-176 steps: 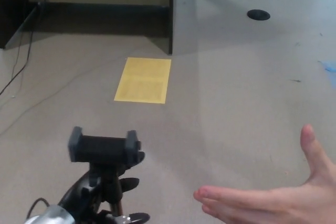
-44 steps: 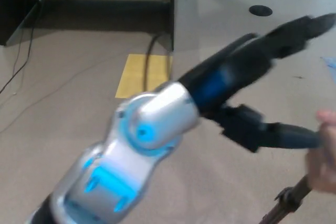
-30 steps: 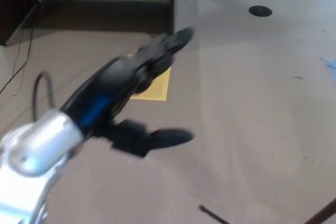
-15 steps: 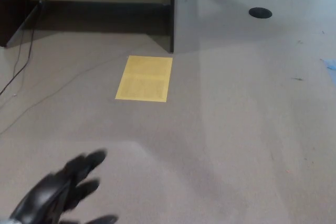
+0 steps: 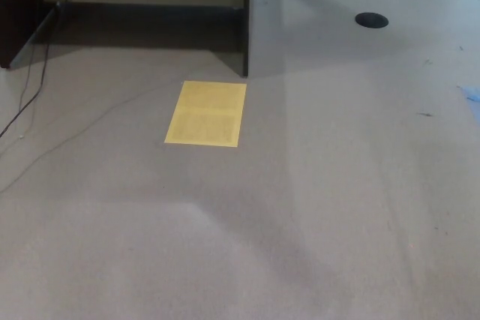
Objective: There is a tripod standing in front of the robot and the robot extends its left arm to grab it. It lifts the tripod and passes it to a person.
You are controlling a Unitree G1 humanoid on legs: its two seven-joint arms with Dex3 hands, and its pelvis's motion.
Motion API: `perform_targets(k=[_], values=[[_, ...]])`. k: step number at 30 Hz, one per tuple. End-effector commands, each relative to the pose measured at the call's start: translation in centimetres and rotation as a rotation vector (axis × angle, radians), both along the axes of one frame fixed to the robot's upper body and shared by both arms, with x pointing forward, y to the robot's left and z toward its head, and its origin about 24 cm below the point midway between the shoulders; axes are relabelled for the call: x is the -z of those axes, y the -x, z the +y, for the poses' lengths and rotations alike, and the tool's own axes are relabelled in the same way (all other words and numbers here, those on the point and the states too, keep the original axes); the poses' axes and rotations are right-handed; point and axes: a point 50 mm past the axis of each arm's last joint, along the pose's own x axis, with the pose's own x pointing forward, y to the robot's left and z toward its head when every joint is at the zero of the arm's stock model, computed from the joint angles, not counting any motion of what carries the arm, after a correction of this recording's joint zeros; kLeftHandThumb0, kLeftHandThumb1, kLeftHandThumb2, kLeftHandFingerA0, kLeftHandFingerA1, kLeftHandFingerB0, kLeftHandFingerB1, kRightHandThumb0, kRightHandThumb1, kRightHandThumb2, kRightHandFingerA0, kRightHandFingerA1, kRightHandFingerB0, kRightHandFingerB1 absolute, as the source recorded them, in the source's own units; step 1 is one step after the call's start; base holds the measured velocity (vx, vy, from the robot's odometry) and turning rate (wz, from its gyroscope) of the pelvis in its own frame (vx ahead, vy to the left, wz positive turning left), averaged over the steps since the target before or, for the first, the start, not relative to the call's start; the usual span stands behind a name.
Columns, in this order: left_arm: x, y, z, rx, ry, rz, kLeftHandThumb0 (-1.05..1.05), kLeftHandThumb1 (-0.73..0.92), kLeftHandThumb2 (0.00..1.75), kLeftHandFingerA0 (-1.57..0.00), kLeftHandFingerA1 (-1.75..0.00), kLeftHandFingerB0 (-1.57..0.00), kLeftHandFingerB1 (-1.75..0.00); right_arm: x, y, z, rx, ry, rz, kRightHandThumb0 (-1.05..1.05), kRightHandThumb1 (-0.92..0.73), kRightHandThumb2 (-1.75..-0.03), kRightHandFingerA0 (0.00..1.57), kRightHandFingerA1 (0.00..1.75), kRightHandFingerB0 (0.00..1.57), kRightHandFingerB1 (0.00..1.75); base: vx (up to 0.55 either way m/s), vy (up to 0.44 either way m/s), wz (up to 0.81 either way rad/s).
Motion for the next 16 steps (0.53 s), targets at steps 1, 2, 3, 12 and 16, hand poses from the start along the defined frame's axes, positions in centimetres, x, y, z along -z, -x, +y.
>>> perform_targets(k=[1,2,3,12,16], values=[[1.2,2.0,3.9,-0.086,-0.251,-0.091,-0.59,0.37,0.69,-0.13,-0.41,-0.06,-0.23,-0.4,0.1,-1.1,0.014,0.030,0.011,-0.39,-0.70,-0.61,0.69,0.42,0.51,0.37,0.00,0.000,0.00],[1.3,2.1,4.2,-0.084,-0.272,-0.065,-0.30,0.20,0.81,-0.01,-0.48,0.00,-0.48,-0.4,0.1,-1.1,0.017,0.016,0.002,-0.39,-0.69,-0.61,0.68,0.42,0.51,0.37,0.00,0.000,0.00],[1.4,2.1,4.2,-0.088,-0.269,-0.061,-0.30,0.19,0.80,-0.02,-0.48,0.00,-0.48,-0.4,0.2,-1.2,0.018,0.016,0.001,-0.39,-0.69,-0.61,0.68,0.42,0.51,0.37,0.00,0.000,0.00],[2.1,2.9,4.6,-0.123,-0.266,-0.021,-0.37,0.42,0.53,-0.42,-0.38,-0.26,-0.30,-0.4,0.1,-1.4,0.014,0.023,0.017,-0.38,-0.70,-0.61,0.69,0.43,0.51,0.37,0.00,0.000,0.00],[2.3,2.5,4.7,-0.140,-0.246,-0.005,-0.43,0.40,0.63,-0.36,-0.44,-0.21,-0.35,-0.5,0.1,-1.5,0.018,0.032,0.015,-0.39,-0.70,-0.61,0.68,0.42,0.51,0.37,0.00,0.000,0.00]])
